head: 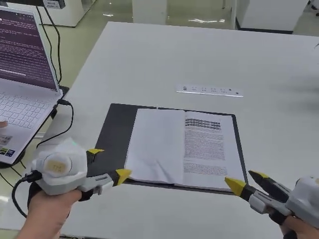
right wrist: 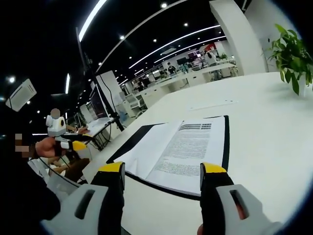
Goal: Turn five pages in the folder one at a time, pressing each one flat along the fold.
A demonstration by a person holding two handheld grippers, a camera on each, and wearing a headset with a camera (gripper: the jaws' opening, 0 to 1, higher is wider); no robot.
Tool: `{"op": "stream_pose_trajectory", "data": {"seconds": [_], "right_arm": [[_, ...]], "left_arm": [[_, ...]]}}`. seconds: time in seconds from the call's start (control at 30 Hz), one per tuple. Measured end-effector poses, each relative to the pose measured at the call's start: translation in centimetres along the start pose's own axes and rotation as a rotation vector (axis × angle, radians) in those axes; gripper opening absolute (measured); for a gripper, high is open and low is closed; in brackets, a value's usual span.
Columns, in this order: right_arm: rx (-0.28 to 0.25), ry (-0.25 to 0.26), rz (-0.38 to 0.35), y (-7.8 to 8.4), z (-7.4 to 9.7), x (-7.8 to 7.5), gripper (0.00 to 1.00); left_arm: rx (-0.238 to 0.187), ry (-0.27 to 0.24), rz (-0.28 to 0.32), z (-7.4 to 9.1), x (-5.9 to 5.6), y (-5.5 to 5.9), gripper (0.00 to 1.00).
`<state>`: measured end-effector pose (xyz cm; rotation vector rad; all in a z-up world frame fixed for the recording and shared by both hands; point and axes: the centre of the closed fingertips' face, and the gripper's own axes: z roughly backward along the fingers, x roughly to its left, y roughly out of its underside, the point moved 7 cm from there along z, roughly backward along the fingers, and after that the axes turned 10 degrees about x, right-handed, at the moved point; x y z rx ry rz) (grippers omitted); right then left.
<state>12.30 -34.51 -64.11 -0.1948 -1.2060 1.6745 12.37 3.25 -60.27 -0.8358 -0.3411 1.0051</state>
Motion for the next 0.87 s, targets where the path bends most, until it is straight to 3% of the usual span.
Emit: {"op": "stream_pose_trajectory", "data": {"seconds": [0.37, 0.73, 0.87], "right_arm": [[0.023, 0.016, 0.003, 1.5, 1.1, 1.0, 0.71], [0.042, -0.010, 0.016, 1.3, 1.1, 1.0, 0.77], [0.088, -0.012, 0.050, 1.5, 0.9, 1.1, 0.79]], "left_arm": [[-0.006, -0.020, 0.045, 1.3, -1.7, 0.9, 0.68], [-0.015, -0.046, 0.078, 1.1, -1.8, 0.6, 0.71], [-0.015, -0.056, 0.079, 1.1, -1.7, 0.6, 0.72]]}}
